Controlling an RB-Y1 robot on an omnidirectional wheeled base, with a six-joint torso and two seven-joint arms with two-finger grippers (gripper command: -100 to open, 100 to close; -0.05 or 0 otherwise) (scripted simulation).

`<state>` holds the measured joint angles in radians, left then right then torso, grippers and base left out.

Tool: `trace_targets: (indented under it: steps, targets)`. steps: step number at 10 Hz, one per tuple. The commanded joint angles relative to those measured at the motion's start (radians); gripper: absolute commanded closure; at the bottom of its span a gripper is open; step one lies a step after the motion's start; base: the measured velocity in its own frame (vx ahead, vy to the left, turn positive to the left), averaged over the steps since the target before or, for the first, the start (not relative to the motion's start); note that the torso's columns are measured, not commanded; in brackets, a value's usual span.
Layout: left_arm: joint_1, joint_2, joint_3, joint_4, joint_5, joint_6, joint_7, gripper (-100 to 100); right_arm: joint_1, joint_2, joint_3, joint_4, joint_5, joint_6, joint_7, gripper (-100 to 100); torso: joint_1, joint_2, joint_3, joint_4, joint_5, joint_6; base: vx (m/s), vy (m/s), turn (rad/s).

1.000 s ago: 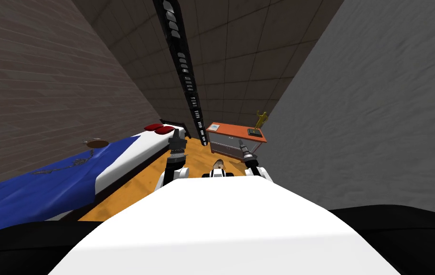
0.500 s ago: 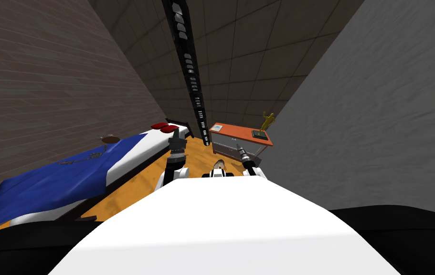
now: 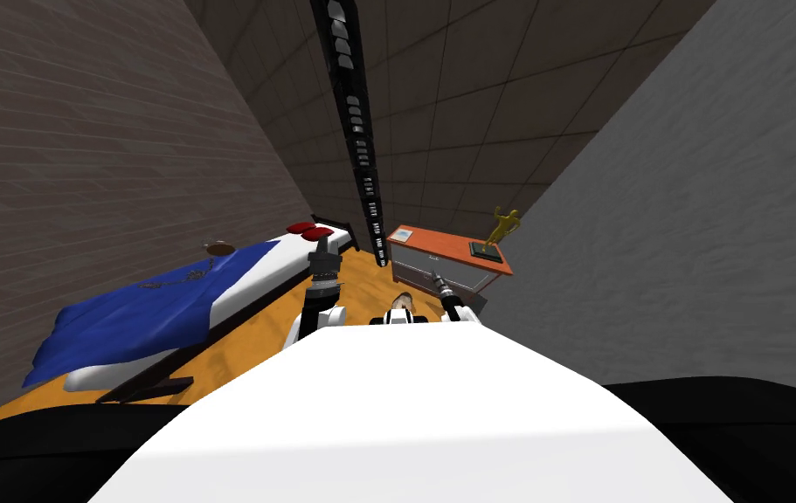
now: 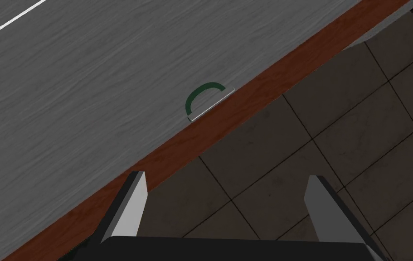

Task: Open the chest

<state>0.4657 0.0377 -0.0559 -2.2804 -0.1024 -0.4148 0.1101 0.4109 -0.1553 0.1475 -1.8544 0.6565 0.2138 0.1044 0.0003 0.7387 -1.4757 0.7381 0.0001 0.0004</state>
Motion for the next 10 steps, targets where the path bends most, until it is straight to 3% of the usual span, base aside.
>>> trace_targets:
  steps: [1,2,4,5,6,7,9,10]
  targets:
    - [0.000,0.000,0.000,0.000,0.000,0.000,0.000,0,-0.004,0.008,0.019,0.051,0.073,0.083,0.020,-100,0.001,-0.001,-0.001,0.000,0.000,-0.001,0.057,-0.003,0.085]
    - [0.000,0.000,0.000,0.000,0.000,0.000,0.000,0,-0.013,0.007,0.036,0.078,0.104,0.117,0.035,-100,0.000,-0.001,0.000,0.000,0.000,0.000,0.060,-0.010,0.159]
    - [0.000,0.000,0.000,0.000,0.000,0.000,0.000,0,-0.013,0.007,0.036,0.094,0.127,0.151,0.035,-100,-0.001,0.000,0.000,0.000,0.000,0.000,0.034,-0.006,0.038]
    - [0.000,0.000,0.000,0.000,0.000,0.000,0.000,0,-0.022,0.006,0.054,0.139,0.174,0.183,0.051,-100,0.000,0.001,0.001,0.000,0.000,0.000,0.041,-0.003,0.171]
    - [0.000,0.000,0.000,0.000,0.000,0.000,0.000,0,-0.022,0.006,0.054,0.139,0.181,0.212,0.051,-100,0.000,0.000,0.000,0.000,0.000,-0.001,0.046,-0.006,0.098]
    - [0.000,0.000,0.000,0.000,0.000,0.000,0.000,0,-0.032,0.005,0.071,0.177,0.218,0.242,0.066,-100,0.000,-0.001,-0.001,0.000,0.000,0.000,0.048,-0.009,0.162]
    - [0.000,0.000,0.000,0.000,0.000,0.000,0.000,0,-0.032,0.005,0.071,0.186,0.235,0.289,0.066,-100,-0.001,-0.001,-0.001,0.000,0.000,0.000,0.037,-0.008,0.041]
    - [0.000,0.000,0.000,0.000,0.000,0.000,0.000,0,-0.041,0.003,0.089,0.235,0.282,0.317,0.082,-100,0.000,0.000,0.000,0.000,0.000,0.000,0.037,-0.007,0.157]
